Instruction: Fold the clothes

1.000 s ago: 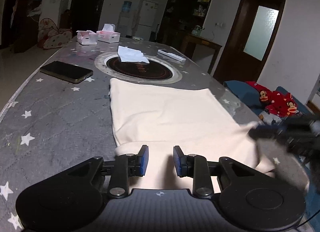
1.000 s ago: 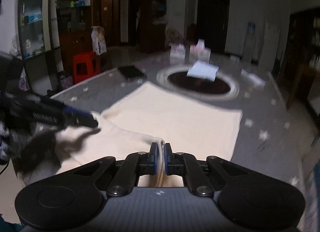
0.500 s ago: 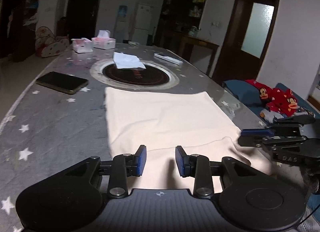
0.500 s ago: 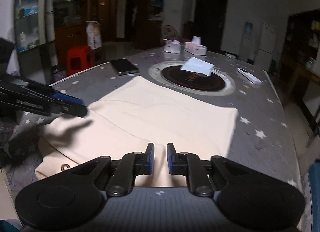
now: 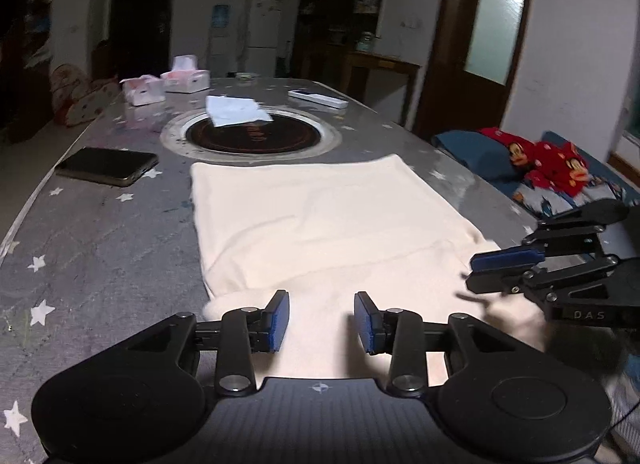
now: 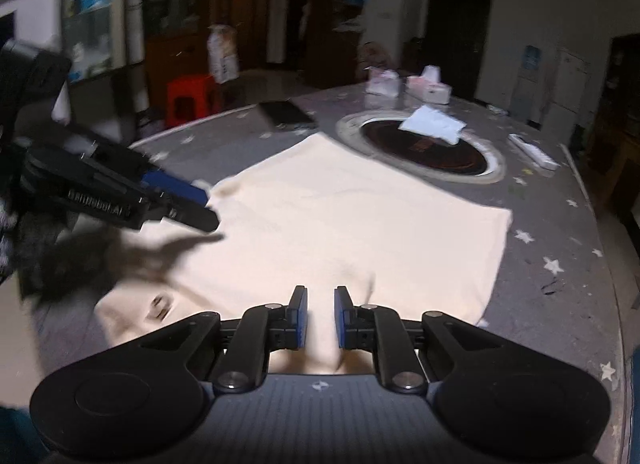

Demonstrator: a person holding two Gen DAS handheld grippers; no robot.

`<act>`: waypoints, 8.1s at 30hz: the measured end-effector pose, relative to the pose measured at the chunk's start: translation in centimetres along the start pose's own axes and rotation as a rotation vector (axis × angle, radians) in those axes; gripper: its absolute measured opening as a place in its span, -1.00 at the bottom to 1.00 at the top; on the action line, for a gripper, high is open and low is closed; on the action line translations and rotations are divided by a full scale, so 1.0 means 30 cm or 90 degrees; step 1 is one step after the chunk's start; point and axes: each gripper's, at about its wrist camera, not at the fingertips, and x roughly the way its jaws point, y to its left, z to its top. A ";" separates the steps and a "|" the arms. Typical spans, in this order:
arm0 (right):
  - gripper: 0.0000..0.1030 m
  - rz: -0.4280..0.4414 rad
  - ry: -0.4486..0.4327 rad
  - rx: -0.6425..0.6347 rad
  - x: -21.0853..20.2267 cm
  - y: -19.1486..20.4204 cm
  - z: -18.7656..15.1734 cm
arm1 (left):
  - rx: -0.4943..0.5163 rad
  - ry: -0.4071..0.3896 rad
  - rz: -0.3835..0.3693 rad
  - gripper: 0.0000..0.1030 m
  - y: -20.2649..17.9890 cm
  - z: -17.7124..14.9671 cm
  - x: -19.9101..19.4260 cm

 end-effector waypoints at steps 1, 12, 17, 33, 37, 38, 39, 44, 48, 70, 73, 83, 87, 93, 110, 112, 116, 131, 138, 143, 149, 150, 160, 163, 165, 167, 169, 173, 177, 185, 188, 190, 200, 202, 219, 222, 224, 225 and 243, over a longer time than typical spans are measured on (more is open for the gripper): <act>-0.75 0.003 0.008 -0.006 0.004 0.006 -0.011 | 0.013 0.002 -0.001 -0.25 -0.005 -0.010 -0.016; -0.66 -0.001 0.032 -0.039 -0.090 0.018 -0.043 | 0.163 0.014 -0.010 0.11 -0.063 -0.124 -0.190; -0.31 -0.007 0.042 -0.081 -0.134 0.045 -0.060 | 0.267 -0.001 -0.007 0.11 -0.146 -0.185 -0.187; 0.21 -0.033 0.042 -0.236 -0.186 0.162 -0.171 | 0.280 -0.074 -0.033 -0.81 -0.192 -0.145 -0.117; 0.21 -0.036 0.010 -0.231 -0.150 0.157 -0.150 | 0.218 -0.080 -0.045 -0.83 -0.154 -0.074 -0.108; 0.21 -0.036 0.000 -0.225 -0.139 0.152 -0.140 | 0.209 -0.079 -0.049 -0.83 -0.147 -0.063 -0.103; 0.20 -0.032 -0.006 -0.217 -0.128 0.144 -0.129 | 0.201 -0.077 -0.054 -0.83 -0.139 -0.053 -0.098; -0.59 0.004 -0.005 -0.151 -0.070 0.092 -0.080 | 0.186 -0.055 -0.057 -0.74 -0.111 -0.049 -0.078; -0.68 0.032 -0.007 -0.116 -0.071 0.056 -0.054 | 0.220 -0.046 -0.043 -0.39 -0.109 -0.096 -0.102; -0.84 -0.002 -0.084 -0.084 -0.212 0.089 -0.030 | 0.265 -0.059 -0.010 -0.82 -0.105 -0.181 -0.212; -0.84 0.009 -0.091 -0.095 -0.290 0.120 -0.036 | 0.262 -0.063 -0.024 -0.82 -0.129 -0.189 -0.287; -0.84 0.029 -0.099 -0.096 -0.503 0.199 -0.034 | 0.277 -0.090 -0.048 -0.82 -0.200 -0.169 -0.445; -0.84 0.016 -0.096 -0.078 -0.454 0.150 0.004 | 0.267 -0.090 -0.038 -0.82 -0.178 -0.094 -0.371; -0.84 0.001 -0.080 -0.049 -0.349 0.019 0.070 | 0.285 -0.070 -0.026 -0.82 -0.133 0.040 -0.192; -0.57 -0.117 -0.012 0.103 0.025 -0.248 0.005 | 0.179 -0.014 0.064 -0.63 -0.012 0.148 0.261; -0.56 -0.113 -0.026 0.121 -0.027 -0.230 -0.006 | 0.155 -0.026 0.068 -0.60 0.000 0.148 0.219; -0.27 -0.074 -0.057 0.112 -0.130 -0.141 -0.018 | 0.093 -0.043 0.066 -0.35 0.008 0.123 0.104; -0.13 -0.001 -0.029 0.081 -0.050 0.007 -0.087 | -0.046 0.017 0.076 -0.08 0.002 -0.062 -0.008; -0.11 0.018 -0.009 0.043 -0.088 -0.005 -0.115 | -0.058 0.029 0.062 -0.08 -0.034 -0.099 -0.050; -0.10 0.027 -0.018 0.079 -0.136 -0.043 -0.106 | -0.059 0.006 0.076 -0.08 -0.045 -0.068 -0.100; -0.10 0.004 -0.048 0.137 -0.117 -0.100 -0.077 | -0.035 -0.044 0.014 -0.12 -0.080 0.022 -0.070; -0.10 0.003 -0.049 0.142 -0.106 -0.108 -0.075 | -0.032 -0.041 0.004 -0.12 -0.081 0.029 -0.047; -0.11 -0.041 -0.027 0.216 -0.024 -0.234 -0.100 | -0.060 0.008 0.064 -0.13 0.034 0.021 0.081; -0.10 -0.053 -0.035 0.232 -0.039 -0.259 -0.098 | -0.069 0.003 0.078 -0.13 0.051 0.028 0.071; -0.10 -0.065 -0.041 0.236 -0.045 -0.267 -0.086 | -0.073 -0.006 0.078 -0.13 0.048 0.038 0.060; -0.10 -0.065 -0.049 0.242 -0.044 -0.266 -0.070 | -0.073 -0.015 0.076 -0.13 0.038 0.050 0.049; -0.10 -0.050 -0.054 0.238 -0.034 -0.260 -0.047 | -0.056 -0.024 0.054 -0.13 -0.001 0.065 0.049; -0.10 -0.028 -0.047 0.218 0.015 -0.235 0.000 | -0.016 -0.019 0.011 -0.13 -0.076 0.092 0.098; -0.08 -0.037 -0.019 0.210 0.086 -0.234 0.020 | -0.010 -0.001 0.002 -0.13 -0.102 0.113 0.178; -0.08 -0.083 -0.009 0.197 0.081 -0.240 0.019 | -0.019 0.025 0.025 -0.11 -0.084 0.115 0.247; -0.08 -0.095 0.005 0.184 0.095 -0.228 0.027 | -0.014 0.027 0.031 -0.10 -0.090 0.116 0.253; -0.06 -0.104 0.018 0.184 0.116 -0.232 0.025 | -0.018 0.030 0.033 -0.10 -0.089 0.118 0.257; -0.02 -0.146 0.009 0.185 0.036 -0.248 -0.007 | -0.002 0.009 0.027 -0.09 -0.114 0.091 0.182; -0.02 -0.155 0.008 0.190 0.018 -0.252 -0.021 | 0.006 0.002 0.026 -0.09 -0.126 0.077 0.156; 0.86 -0.164 -0.056 -0.018 -0.068 0.096 -0.092 | 0.069 -0.028 0.028 0.06 -0.213 -0.075 0.000; 0.93 -0.190 -0.058 -0.035 -0.080 0.103 -0.124 | 0.082 -0.032 0.042 0.08 -0.208 -0.106 -0.003; 0.98 -0.198 -0.060 -0.035 -0.099 0.097 -0.142 | 0.088 -0.035 0.047 0.08 -0.208 -0.122 -0.004; 0.99 -0.198 -0.059 -0.032 -0.111 0.091 -0.148 | 0.090 -0.038 0.049 0.08 -0.211 -0.123 -0.008; 1.00 -0.275 -0.060 0.012 -0.206 -0.006 -0.191 | 0.142 -0.060 0.021 0.09 -0.299 -0.125 -0.005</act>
